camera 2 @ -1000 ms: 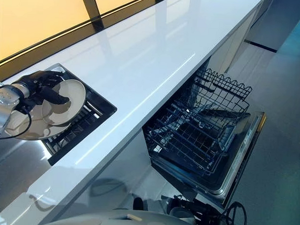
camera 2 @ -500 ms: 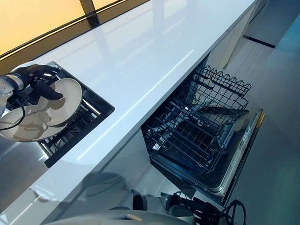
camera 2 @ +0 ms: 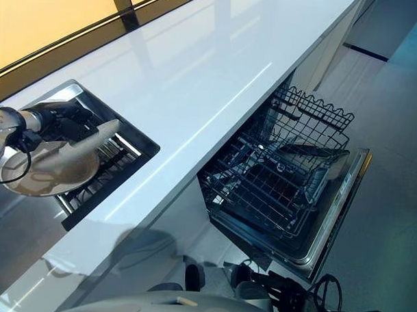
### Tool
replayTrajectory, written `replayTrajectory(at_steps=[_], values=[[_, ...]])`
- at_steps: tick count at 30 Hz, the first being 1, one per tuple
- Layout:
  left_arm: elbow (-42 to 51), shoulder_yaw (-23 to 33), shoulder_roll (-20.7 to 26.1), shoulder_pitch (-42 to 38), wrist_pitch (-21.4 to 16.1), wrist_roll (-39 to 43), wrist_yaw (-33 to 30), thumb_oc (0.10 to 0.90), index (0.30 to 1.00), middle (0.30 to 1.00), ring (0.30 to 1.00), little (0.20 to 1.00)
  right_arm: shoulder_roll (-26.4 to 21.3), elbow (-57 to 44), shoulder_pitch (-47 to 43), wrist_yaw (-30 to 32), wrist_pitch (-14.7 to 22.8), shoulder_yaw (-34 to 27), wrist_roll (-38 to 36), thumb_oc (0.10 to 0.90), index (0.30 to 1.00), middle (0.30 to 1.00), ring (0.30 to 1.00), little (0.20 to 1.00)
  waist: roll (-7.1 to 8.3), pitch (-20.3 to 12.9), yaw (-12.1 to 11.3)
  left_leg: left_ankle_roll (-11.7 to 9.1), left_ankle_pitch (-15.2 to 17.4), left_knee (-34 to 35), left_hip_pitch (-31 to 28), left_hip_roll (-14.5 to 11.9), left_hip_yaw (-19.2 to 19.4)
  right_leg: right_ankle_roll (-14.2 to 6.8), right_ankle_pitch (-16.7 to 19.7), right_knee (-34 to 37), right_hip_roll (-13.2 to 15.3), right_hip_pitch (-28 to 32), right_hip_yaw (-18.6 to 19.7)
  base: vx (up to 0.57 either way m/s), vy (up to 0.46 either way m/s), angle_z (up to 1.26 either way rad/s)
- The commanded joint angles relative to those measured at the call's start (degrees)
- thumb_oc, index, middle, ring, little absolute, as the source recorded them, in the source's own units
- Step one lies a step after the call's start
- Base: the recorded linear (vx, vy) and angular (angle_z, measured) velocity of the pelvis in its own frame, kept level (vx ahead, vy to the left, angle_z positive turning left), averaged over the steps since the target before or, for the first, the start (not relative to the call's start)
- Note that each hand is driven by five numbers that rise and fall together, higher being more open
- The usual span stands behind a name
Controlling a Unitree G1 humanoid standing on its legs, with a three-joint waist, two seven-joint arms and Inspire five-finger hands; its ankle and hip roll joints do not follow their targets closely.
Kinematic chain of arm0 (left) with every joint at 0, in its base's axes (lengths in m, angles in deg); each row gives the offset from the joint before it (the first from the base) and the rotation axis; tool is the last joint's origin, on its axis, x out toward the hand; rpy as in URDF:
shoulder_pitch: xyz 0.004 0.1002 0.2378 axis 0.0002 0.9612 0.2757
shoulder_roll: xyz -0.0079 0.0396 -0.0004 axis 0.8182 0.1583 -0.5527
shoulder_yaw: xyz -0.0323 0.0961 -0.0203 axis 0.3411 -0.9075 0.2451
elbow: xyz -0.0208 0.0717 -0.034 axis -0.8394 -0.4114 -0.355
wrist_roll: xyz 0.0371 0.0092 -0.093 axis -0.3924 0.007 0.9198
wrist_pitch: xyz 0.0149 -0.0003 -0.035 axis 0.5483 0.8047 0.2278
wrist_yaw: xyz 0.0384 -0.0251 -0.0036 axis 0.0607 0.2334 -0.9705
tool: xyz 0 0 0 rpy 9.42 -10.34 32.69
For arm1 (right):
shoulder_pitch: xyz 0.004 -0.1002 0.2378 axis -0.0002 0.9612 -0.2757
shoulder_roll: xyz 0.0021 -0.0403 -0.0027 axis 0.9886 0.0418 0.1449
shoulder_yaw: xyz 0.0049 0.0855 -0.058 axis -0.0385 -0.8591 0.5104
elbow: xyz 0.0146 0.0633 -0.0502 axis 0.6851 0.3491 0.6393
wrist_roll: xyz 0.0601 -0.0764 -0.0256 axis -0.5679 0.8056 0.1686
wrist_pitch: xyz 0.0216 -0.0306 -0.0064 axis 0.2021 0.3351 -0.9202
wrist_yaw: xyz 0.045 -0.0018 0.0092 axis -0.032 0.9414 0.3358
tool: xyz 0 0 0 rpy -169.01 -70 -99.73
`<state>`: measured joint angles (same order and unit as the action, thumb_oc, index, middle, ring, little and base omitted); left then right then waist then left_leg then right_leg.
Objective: Pick up plates and place into dishwasher.
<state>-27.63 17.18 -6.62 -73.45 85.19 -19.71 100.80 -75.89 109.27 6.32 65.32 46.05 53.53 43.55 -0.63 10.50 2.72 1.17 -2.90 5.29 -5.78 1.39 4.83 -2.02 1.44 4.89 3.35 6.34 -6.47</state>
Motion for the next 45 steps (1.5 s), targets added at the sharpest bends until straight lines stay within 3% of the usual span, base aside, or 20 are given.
replayTrajectory(at_steps=[1, 8, 15, 19, 25, 32, 36, 39, 42, 45], values=[[0.51, 4.29, 6.28, -7.75, -2.78, 1.35, -3.02, 0.100, 0.300, 0.300, 0.300, 0.200, -2.73, 1.42, 2.05, 0.22, -1.40, -0.82, -0.47, 0.800, 0.900, 0.900, 0.900, 0.900, -4.82, -2.19, -0.58, 3.30, 10.01, -2.96, -2.10, 4.89, 0.73, -5.94, -5.33, -8.78, -1.40, -5.32, 1.61, -0.04, -0.016, 0.00], [1.59, 5.37, 6.22, -7.90, -4.33, 4.04, -6.95, 0.100, 0.300, 0.300, 0.300, 0.200, -2.71, 1.59, 1.91, 0.16, -1.19, -0.44, -1.17, 0.800, 0.900, 0.900, 0.900, 0.900, -4.59, -2.62, -0.88, 3.13, 9.74, -2.42, -2.29, 4.76, 0.24, -5.69, -5.40, -8.25, -1.71, -4.84, 1.74, -0.01, -0.005, 0.00], [3.28, 9.37, 5.57, -9.50, -8.77, 9.33, -24.24, 0.100, 0.300, 0.300, 0.300, 0.200, -2.17, 2.00, 2.05, -0.07, -0.34, 0.62, -1.58, 0.800, 0.900, 0.900, 0.900, 0.900, -4.29, -3.24, -1.06, 2.88, 9.65, -1.84, -2.62, 4.68, -0.50, -5.25, -5.70, -7.67, -1.91, -4.24, 1.76, 0.00, 0.000, 0.00], [3.61, 11.08, 5.97, -11.46, -14.82, 14.20, -35.08, 0.100, 0.300, 0.300, 0.300, 0.200, -1.96, 1.46, 2.11, 1.28, 1.75, 0.86, -5.86, 0.800, 0.900, 0.900, 0.900, 0.900, -4.18, -3.77, -1.06, 2.68, 9.65, -1.72, -2.70, 4.56, -0.59, -4.83, -5.93, -7.29, -2.01, -3.77, 1.76, 0.00, 0.000, 0.00], [5.21, 13.01, 7.85, -12.17, -19.52, 12.19, -41.37, 0.100, 0.300, 0.300, 0.300, 0.200, -2.28, -0.96, 2.33, 10.85, 7.60, -2.60, -11.47, 0.800, 0.900, 0.900, 0.900, 0.900, -4.12, -4.39, -0.43, 2.59, 9.72, -1.37, -2.98, 4.58, -0.41, -4.53, -5.97, -6.91, -2.15, -3.56, 2.30, -0.01, 0.002, -0.01], [6.65, 14.04, 11.78, -11.31, -25.54, 7.46, -46.28, 0.100, 0.300, 0.300, 0.300, 0.200, -3.39, -1.03, 3.61, 23.79, 8.46, -8.25, -9.47, 0.800, 0.900, 0.900, 0.900, 0.900, -4.49, -4.64, 0.78, 2.50, 9.46, -0.59, -3.20, 4.56, 0.55, -4.88, -5.47, -7.07, -1.88, -4.24, 3.13, -0.05, 0.031, -0.08], [8.97, 13.81, 13.31, -11.14, -26.72, 7.18, -47.20, 0.100, 0.300, 0.300, 0.300, 0.200, -4.63, 0.41, 5.05, 28.93, 8.61, -12.60, -11.91, 0.800, 0.900, 0.900, 0.900, 0.900, -4.50, -4.64, 1.46, 2.51, 9.39, -0.30, -2.92, 4.57, 1.28, -5.42, -5.06, -7.67, -1.60, -5.28, 3.36, -0.05, 0.039, -0.12], [11.25, 13.45, 13.81, -11.02, -26.99, 7.86, -48.31, 0.100, 0.300, 0.300, 0.300, 0.200, -5.61, 0.39, 6.19, 33.21, 11.84, -16.60, -15.45, 0.800, 0.900, 0.900, 0.900, 0.900, -4.46, -4.40, 2.11, 2.59, 9.46, -0.29, -2.82, 4.54, 2.02, -5.82, -5.05, -8.61, -1.30, -6.19, 3.43, -0.05, 0.039, -0.10], [13.75, 12.96, 13.92, -10.45, -28.17, 6.90, -51.32, 0.100, 0.300, 0.300, 0.300, 0.200, -7.64, -2.84, 6.89, 41.95, 19.68, -22.16, -19.47, 0.800, 0.900, 0.900, 0.900, 0.900, -4.44, -4.23, 2.81, 2.65, 9.46, -0.31, -2.72, 4.44, 2.81, -6.18, -4.97, -9.88, -1.08, -7.21, 3.65, -0.05, 0.037, -0.11], [18.24, 13.58, 12.41, -8.75, -28.59, 4.84, -56.17, 0.100, 0.300, 0.300, 0.300, 0.200, -9.55, -12.75, 6.68, 51.57, 27.06, -25.85, -13.75, 0.800, 0.900, 0.900, 0.900, 0.900, -4.41, -3.99, 3.20, 2.70, 9.41, -0.39, -2.61, 4.40, 3.23, -6.34, -4.88, -10.79, -0.82, -7.83, 3.90, -0.04, 0.048, -0.15]])
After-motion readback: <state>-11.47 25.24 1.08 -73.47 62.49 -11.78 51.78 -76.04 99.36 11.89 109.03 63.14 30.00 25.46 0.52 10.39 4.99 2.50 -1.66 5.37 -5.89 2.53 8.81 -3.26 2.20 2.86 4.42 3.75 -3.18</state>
